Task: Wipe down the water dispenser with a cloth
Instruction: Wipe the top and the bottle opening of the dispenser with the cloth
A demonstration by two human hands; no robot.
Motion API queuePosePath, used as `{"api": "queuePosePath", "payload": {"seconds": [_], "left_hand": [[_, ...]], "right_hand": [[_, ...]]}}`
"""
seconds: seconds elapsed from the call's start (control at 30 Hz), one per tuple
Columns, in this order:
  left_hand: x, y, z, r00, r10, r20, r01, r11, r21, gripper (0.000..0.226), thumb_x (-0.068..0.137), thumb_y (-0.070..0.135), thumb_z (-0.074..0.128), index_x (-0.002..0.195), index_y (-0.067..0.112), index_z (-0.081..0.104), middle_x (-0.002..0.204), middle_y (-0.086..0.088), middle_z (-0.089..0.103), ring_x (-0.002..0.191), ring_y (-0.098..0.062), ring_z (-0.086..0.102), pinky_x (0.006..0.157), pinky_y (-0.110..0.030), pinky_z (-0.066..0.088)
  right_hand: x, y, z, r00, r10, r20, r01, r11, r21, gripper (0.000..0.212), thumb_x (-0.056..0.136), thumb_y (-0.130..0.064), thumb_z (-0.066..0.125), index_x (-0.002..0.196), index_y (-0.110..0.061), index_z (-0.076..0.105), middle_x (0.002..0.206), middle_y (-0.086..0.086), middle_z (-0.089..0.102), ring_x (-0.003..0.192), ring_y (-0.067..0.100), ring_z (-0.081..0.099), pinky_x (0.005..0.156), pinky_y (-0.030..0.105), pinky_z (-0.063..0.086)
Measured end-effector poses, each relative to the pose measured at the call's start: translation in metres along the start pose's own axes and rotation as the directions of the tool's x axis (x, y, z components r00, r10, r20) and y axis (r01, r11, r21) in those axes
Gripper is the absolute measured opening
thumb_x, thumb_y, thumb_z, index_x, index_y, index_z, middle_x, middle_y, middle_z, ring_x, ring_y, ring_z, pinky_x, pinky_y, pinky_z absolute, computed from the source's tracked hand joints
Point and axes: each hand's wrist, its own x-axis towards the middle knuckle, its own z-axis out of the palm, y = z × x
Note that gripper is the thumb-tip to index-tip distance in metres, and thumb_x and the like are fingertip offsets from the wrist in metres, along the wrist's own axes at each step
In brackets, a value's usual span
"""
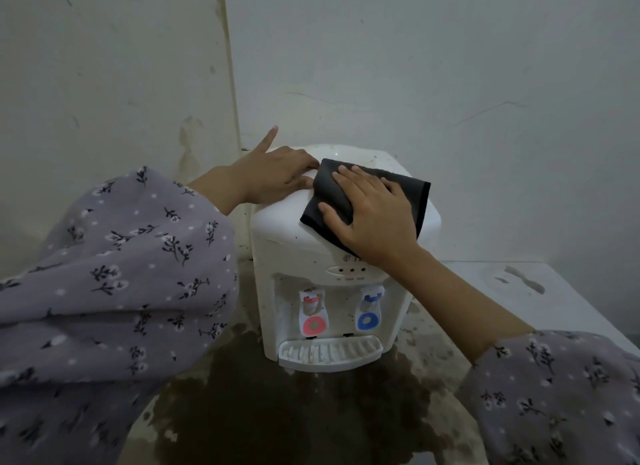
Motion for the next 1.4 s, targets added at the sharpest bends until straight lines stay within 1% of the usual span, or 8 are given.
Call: {"api": "queuePosePath", "payload": {"seconds": [0.33,0.63,0.87,0.97,1.07,1.17,1.27,1.4], "left_hand": [[0.001,0.015,-0.001,0.999,-0.042,-0.033,0.042,0.999,-0.005,0.042,0.1,0.038,0.026,0.133,0.017,0.039,0.133,0.0,0.045,0.129,-0.019,0.035,0.114,-0.045,-0.01],[-0.005,0.026,0.006,0.989,-0.1,-0.11,0.092,0.993,-0.08,0.04,0.098,0.043,0.03,0.129,0.021,0.043,0.128,0.002,0.05,0.126,-0.017,0.036,0.115,-0.044,-0.008],[-0.009,0.01,0.005,0.978,-0.175,-0.116,0.088,0.843,-0.53,0.03,0.1,0.031,0.036,0.126,0.026,0.051,0.129,0.011,0.053,0.123,-0.007,0.045,0.116,-0.039,-0.003],[-0.011,0.008,0.003,0.961,-0.243,-0.132,0.089,0.724,-0.684,0.028,0.1,0.022,0.037,0.125,0.022,0.051,0.12,0.013,0.055,0.116,-0.006,0.049,0.116,-0.042,0.016],[-0.013,0.016,-0.003,0.944,-0.296,-0.146,0.098,0.674,-0.732,0.03,0.1,0.017,0.038,0.127,0.02,0.049,0.123,0.007,0.055,0.111,-0.002,0.048,0.108,-0.031,0.031],[-0.016,0.027,-0.005,0.923,-0.335,-0.191,0.103,0.692,-0.715,0.031,0.099,0.013,0.038,0.128,0.02,0.049,0.127,0.008,0.052,0.119,-0.005,0.045,0.108,-0.027,0.028],[-0.023,0.039,-0.007,0.898,-0.344,-0.274,0.129,0.801,-0.585,0.033,0.098,0.016,0.041,0.13,0.02,0.048,0.136,0.004,0.047,0.128,-0.007,0.036,0.116,-0.038,0.016],[-0.037,0.072,-0.01,0.938,-0.229,-0.259,0.116,0.914,-0.388,0.038,0.1,0.03,0.033,0.136,0.026,0.042,0.144,0.009,0.041,0.139,-0.004,0.022,0.114,-0.027,-0.003]], "right_hand": [[-0.009,0.03,-0.01,0.985,-0.164,-0.055,0.165,0.986,0.025,0.051,0.088,-0.047,0.048,0.118,-0.009,0.064,0.12,0.007,0.065,0.112,0.021,0.06,0.087,0.036,0.05],[-0.009,0.033,-0.019,0.994,0.002,0.108,-0.014,0.995,0.101,0.063,0.088,-0.053,0.031,0.133,-0.016,0.051,0.139,0.0,0.05,0.131,0.015,0.043,0.102,0.028,0.033],[-0.003,0.015,-0.018,0.97,0.027,0.241,-0.044,0.997,0.067,0.071,0.086,-0.055,0.021,0.141,-0.015,0.04,0.147,0.002,0.039,0.138,0.014,0.03,0.113,0.033,0.019],[0.007,0.001,-0.017,0.955,-0.034,0.296,0.018,0.998,0.056,0.071,0.087,-0.054,0.019,0.143,-0.014,0.035,0.15,0.002,0.034,0.14,0.014,0.025,0.114,0.031,0.01],[0.021,-0.014,-0.012,0.928,-0.091,0.361,0.07,0.995,0.07,0.059,0.096,-0.045,0.03,0.146,-0.013,0.027,0.154,0.003,0.025,0.142,0.015,0.018,0.115,0.032,0.005],[0.034,-0.019,-0.009,0.905,-0.14,0.402,0.105,0.988,0.11,0.056,0.099,-0.04,0.033,0.147,-0.014,0.024,0.155,0.003,0.021,0.143,0.014,0.014,0.115,0.032,0.003],[0.035,-0.007,-0.015,0.901,-0.177,0.395,0.084,0.967,0.241,0.055,0.098,-0.041,0.038,0.145,-0.014,0.03,0.153,0.004,0.026,0.142,0.014,0.018,0.114,0.027,0.004],[0.016,0.017,-0.026,0.952,-0.162,0.26,0.067,0.939,0.339,0.054,0.093,-0.049,0.042,0.128,-0.011,0.056,0.135,0.007,0.052,0.127,0.019,0.041,0.104,0.03,0.033]]}}
